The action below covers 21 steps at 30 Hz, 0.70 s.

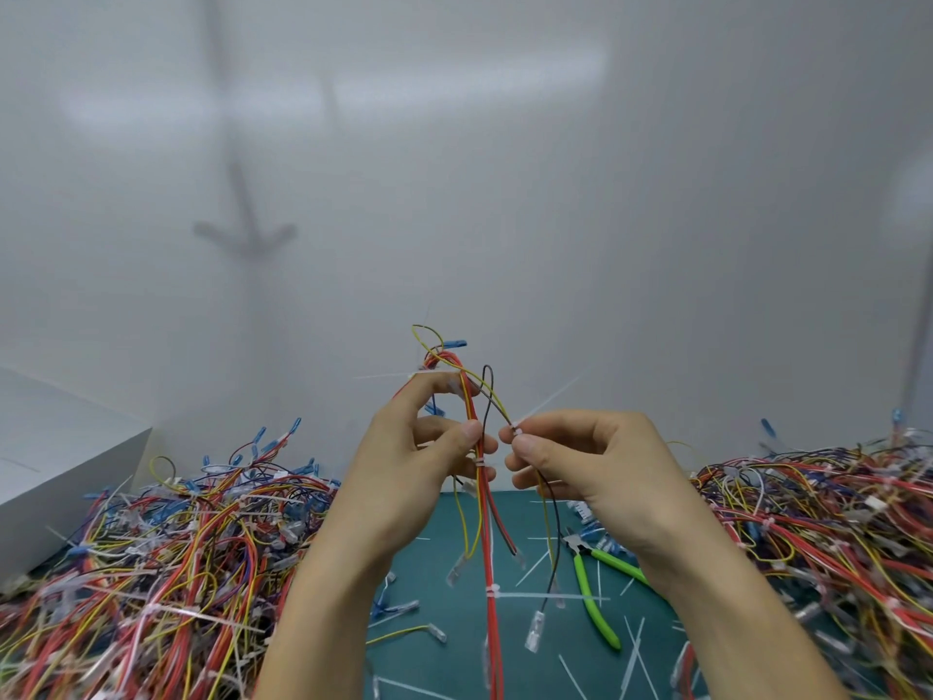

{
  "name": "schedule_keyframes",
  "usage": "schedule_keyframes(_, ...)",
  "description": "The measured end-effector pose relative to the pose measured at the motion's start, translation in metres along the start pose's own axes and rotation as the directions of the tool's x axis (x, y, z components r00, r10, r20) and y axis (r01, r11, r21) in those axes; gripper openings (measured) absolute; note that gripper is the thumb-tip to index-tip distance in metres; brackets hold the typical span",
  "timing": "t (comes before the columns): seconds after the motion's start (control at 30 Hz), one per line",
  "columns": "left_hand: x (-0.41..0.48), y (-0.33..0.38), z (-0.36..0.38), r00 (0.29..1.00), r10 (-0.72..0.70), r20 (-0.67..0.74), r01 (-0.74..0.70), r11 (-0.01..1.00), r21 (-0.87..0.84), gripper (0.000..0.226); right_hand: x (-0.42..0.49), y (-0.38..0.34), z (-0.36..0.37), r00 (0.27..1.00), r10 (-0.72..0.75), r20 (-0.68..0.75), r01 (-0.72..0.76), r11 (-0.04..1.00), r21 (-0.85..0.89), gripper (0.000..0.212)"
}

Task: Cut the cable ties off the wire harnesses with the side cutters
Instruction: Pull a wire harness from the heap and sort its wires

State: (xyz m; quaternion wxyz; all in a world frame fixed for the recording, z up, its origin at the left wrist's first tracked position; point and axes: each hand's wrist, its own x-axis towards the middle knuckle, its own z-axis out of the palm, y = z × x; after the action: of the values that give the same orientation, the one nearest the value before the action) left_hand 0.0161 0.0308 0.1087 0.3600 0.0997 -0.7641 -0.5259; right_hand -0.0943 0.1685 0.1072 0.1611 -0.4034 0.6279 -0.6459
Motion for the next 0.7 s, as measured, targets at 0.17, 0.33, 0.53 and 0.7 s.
schedule_keyframes(0.17, -0.001, 0.003, 0.000, 1.000, 0.001, -0.002, -0.001, 0.999, -0.042, 0.022, 0.000, 0.000, 0.000, 1.000, 0.000, 0.009, 0.000, 1.000, 0.003, 0.010)
schedule_keyframes(0.33, 0.000, 0.003, 0.005, 0.995, 0.052, -0.080, -0.057, 0.996, -0.068, 0.024, 0.000, -0.001, 0.000, 0.996, 0.038, 0.078, -0.039, 0.999, 0.020, 0.007)
schedule_keyframes(0.53, 0.001, 0.004, 0.011, 0.986, 0.103, -0.127, -0.117, 0.988, -0.104, 0.027, 0.001, 0.001, 0.005, 0.995, 0.025, 0.093, -0.030, 0.998, 0.048, 0.012)
schedule_keyframes(0.7, 0.001, 0.008, 0.020, 0.989, 0.094, -0.117, -0.112, 0.982, -0.152, 0.029, 0.001, 0.001, 0.011, 0.999, -0.037, 0.009, 0.035, 0.989, 0.145, 0.017)
